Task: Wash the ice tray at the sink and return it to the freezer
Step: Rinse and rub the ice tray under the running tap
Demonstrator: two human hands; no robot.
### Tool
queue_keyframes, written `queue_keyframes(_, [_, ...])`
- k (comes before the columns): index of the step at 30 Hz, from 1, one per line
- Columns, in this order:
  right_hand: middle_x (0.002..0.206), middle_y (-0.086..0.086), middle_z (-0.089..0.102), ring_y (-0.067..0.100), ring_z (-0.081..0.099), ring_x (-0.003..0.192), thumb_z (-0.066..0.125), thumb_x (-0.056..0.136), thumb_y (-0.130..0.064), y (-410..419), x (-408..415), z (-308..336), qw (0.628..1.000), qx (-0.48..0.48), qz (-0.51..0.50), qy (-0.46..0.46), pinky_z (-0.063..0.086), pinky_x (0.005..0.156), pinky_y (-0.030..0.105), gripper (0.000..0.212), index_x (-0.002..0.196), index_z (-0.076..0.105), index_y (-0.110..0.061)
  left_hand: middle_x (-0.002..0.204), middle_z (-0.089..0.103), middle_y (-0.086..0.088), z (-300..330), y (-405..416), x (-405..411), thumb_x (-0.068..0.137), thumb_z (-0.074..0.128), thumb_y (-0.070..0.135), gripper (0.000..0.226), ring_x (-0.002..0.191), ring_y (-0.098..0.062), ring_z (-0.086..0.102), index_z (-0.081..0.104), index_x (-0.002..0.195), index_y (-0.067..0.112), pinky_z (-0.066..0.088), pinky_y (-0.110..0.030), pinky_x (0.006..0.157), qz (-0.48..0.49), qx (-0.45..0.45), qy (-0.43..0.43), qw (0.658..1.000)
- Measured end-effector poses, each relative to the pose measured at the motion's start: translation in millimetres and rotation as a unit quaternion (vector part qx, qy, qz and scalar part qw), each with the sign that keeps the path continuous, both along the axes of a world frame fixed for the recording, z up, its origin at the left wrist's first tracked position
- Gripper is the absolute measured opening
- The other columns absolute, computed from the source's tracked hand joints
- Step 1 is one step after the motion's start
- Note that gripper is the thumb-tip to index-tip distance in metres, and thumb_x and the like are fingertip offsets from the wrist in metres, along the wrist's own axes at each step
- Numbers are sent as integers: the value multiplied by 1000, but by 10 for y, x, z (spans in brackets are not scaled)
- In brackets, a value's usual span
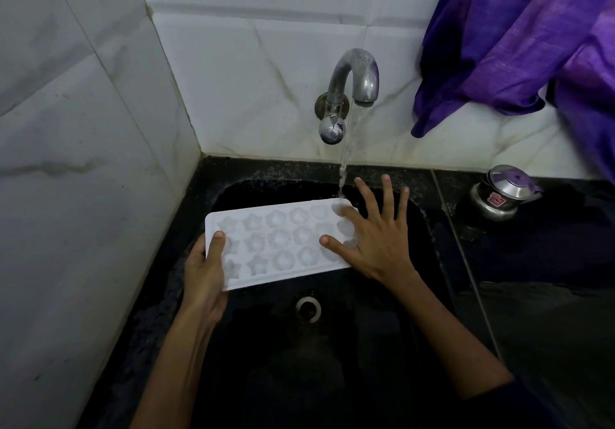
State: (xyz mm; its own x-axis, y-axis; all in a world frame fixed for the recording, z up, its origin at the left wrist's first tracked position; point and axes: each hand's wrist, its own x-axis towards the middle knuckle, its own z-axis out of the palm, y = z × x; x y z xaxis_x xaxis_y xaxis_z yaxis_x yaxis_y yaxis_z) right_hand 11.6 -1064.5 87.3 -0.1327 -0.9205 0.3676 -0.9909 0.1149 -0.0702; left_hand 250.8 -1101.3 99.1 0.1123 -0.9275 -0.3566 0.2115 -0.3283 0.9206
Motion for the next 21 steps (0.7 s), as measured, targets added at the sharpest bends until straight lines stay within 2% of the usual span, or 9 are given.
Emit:
queue_keyframes(2, [155, 6, 25, 36, -3, 143, 10, 73, -88, -5, 48, 0, 1000, 8, -15, 8, -8, 111, 62, 87, 122, 59, -34, 113, 66, -7, 4, 18, -17, 98, 47, 25, 31, 98, -24, 65, 56, 126, 13, 55, -32, 68, 1, -2, -2, 1000])
queue_keyframes(4, [156, 5, 22, 35, -6, 143, 8, 70, -89, -11, 113, 15, 1000, 9, -28, -4, -12, 110, 60, 93, 123, 59, -32, 114, 66, -7, 7, 33, -42, 98, 47, 25, 31, 100, -26, 65, 56, 126, 13, 55, -37, 75, 7, -2, -1, 1000])
queue_keyframes(7, [155, 5, 26, 33, -8, 143, 5, 67, -91, -15, 186, 9, 999, 8, -32, -17, -15, 111, 57, 100, 121, 61, -27, 111, 67, -6, 6, 65, -62, 98, 48, 24, 25, 97, -24, 65, 60, 118, 15, 54, -39, 80, 20, -10, 2, 1000])
queue_keyframes(10, [153, 4, 30, 32, -7, 143, 8, 67, -91, -22, 211, -6, 999, -7, -33, -32, -14, 111, 57, 99, 118, 62, -27, 105, 67, -1, -2, 100, -47, 98, 48, 24, 20, 96, -23, 65, 60, 113, 20, 54, -40, 81, 34, -12, 7, 999])
queue_keyframes(14, [159, 0, 11, 30, -19, 142, 8, 62, -93, -58, 244, 32, 998, 7, -49, -48, -26, 106, 55, 101, 128, 54, -33, 108, 67, -3, -5, 103, -22, 98, 48, 25, 22, 97, -23, 65, 60, 115, 20, 53, -39, 80, 35, 1, 18, 999])
queue_keyframes(18, [151, 2, 34, 34, 0, 143, 15, 66, -92, -84, 303, 14, 998, -19, -47, -31, -16, 110, 55, 96, 112, 66, -26, 110, 67, -5, 1, 105, -9, 97, 49, 24, 18, 96, -24, 65, 62, 109, 21, 56, -39, 78, 39, -11, 14, 999])
queue_keyframes(21, [148, 1, 35, 32, 3, 142, 18, 69, -90, -66, 284, -59, 996, -45, -42, -62, -11, 110, 52, 87, 106, 65, -26, 108, 67, -4, -4, 132, -6, 97, 49, 24, 20, 95, -24, 65, 62, 112, 19, 59, -35, 73, 44, -16, 12, 999])
